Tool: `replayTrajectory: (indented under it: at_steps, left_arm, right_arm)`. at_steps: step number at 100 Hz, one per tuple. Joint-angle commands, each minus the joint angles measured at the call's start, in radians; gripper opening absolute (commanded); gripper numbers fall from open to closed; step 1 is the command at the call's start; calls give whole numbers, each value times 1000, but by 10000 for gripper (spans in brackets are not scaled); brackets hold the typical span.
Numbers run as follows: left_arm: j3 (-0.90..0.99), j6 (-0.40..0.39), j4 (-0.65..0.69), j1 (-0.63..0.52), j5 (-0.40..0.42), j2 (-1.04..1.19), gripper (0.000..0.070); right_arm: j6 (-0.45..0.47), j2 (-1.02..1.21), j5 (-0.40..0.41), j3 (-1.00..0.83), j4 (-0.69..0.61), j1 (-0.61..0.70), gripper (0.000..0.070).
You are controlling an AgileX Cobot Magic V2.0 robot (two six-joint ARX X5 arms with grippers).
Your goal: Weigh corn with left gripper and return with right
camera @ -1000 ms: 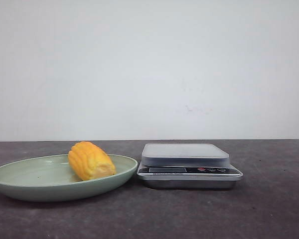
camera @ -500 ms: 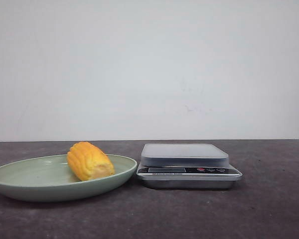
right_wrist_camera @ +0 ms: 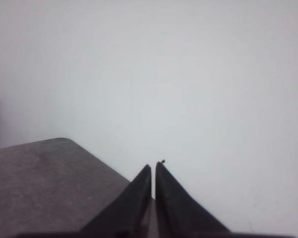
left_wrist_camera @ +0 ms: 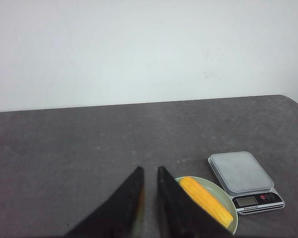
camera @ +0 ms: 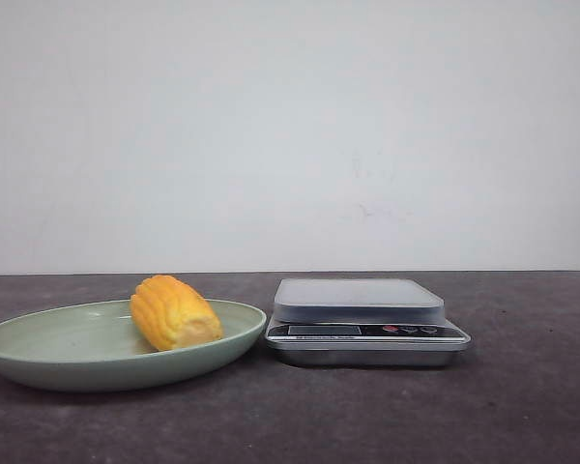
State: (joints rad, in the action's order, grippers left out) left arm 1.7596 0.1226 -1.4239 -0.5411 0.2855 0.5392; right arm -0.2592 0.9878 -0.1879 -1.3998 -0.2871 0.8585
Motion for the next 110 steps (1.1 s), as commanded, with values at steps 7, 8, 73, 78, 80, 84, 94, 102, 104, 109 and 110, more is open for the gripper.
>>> replayTrajectory:
  at_steps: [7, 8, 73, 78, 80, 84, 94, 102, 104, 109, 110]
  left_arm:
    - [22, 2, -42, -4, 3, 6, 2]
    - [22, 2, -42, -4, 3, 6, 2]
    - [26, 2, -42, -4, 3, 6, 2]
    - [26, 2, -42, -4, 2, 6, 2]
    - [26, 2, -42, -4, 2, 6, 2]
    - [26, 2, -42, -4, 2, 6, 2]
    - [26, 2, -42, -4, 3, 6, 2]
    - [27, 2, -42, -4, 3, 6, 2]
    - [27, 2, -42, -4, 3, 6, 2]
    - [27, 2, -42, -4, 3, 6, 2]
    - [27, 2, -42, -4, 3, 6, 2]
  right_arm:
    - [-3, 4, -4, -17, 10, 10, 6]
    - [-3, 4, -4, -17, 10, 10, 6]
    - [16, -96, 0, -16, -174, -191, 7]
    - [8, -114, -30, -6, -226, -252, 7]
    - [1, -121, -45, 2, -241, -278, 7]
    - [-21, -134, -63, 28, -254, -327, 7]
    - [-47, -193, -71, 143, -237, -439, 7]
    - [-26, -264, -63, 274, -193, -498, 7]
    - [-19, -279, -63, 302, -181, -506, 7]
    - [15, -336, -63, 409, -115, -530, 7]
    - [20, -348, -63, 430, -101, -534, 7]
